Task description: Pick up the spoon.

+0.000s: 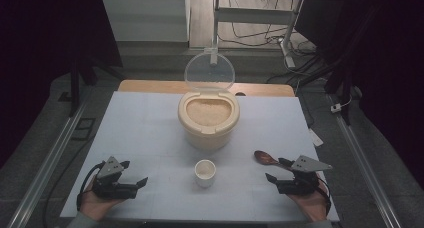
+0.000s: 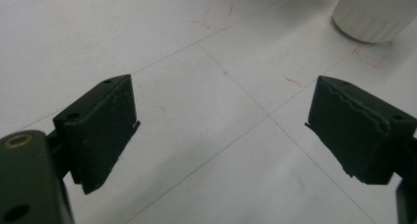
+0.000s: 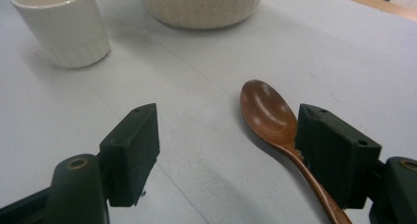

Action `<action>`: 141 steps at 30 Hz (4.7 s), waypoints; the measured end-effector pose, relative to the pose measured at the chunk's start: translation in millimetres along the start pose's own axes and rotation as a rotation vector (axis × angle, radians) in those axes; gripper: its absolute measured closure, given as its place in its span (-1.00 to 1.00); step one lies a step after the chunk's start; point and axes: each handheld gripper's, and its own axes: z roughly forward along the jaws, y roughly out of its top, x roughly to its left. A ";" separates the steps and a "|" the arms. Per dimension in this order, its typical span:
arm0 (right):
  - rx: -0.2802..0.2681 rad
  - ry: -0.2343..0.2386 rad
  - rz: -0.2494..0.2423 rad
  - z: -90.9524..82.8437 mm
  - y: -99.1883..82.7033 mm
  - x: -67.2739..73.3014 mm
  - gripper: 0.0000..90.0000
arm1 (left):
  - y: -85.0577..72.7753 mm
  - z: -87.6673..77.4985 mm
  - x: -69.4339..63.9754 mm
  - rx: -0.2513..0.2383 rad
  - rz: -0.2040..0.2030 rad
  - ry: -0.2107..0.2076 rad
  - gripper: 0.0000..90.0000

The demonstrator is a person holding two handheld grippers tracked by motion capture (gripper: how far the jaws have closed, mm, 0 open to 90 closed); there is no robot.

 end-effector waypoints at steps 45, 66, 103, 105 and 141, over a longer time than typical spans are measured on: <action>0.433 -0.044 -0.029 -10.3 50.6 -60.3 -0.30 | -0.9 5.0 4.1 0.025 0.009 0.012 -0.74; 0.597 0.001 -0.055 11.6 30.0 -78.6 -0.08 | -1.8 7.2 4.0 0.035 0.019 0.014 -0.75; 0.738 0.129 -0.191 39.3 21.0 -81.6 0.76 | -3.3 8.6 4.6 0.043 0.026 0.023 -0.75; 0.728 0.129 -0.216 38.2 20.7 -80.8 0.76 | -3.3 8.6 4.8 0.043 0.026 0.023 -0.75; 0.379 0.217 -0.316 7.1 75.8 -35.6 0.77 | -3.9 9.7 5.2 0.053 0.036 0.032 -0.75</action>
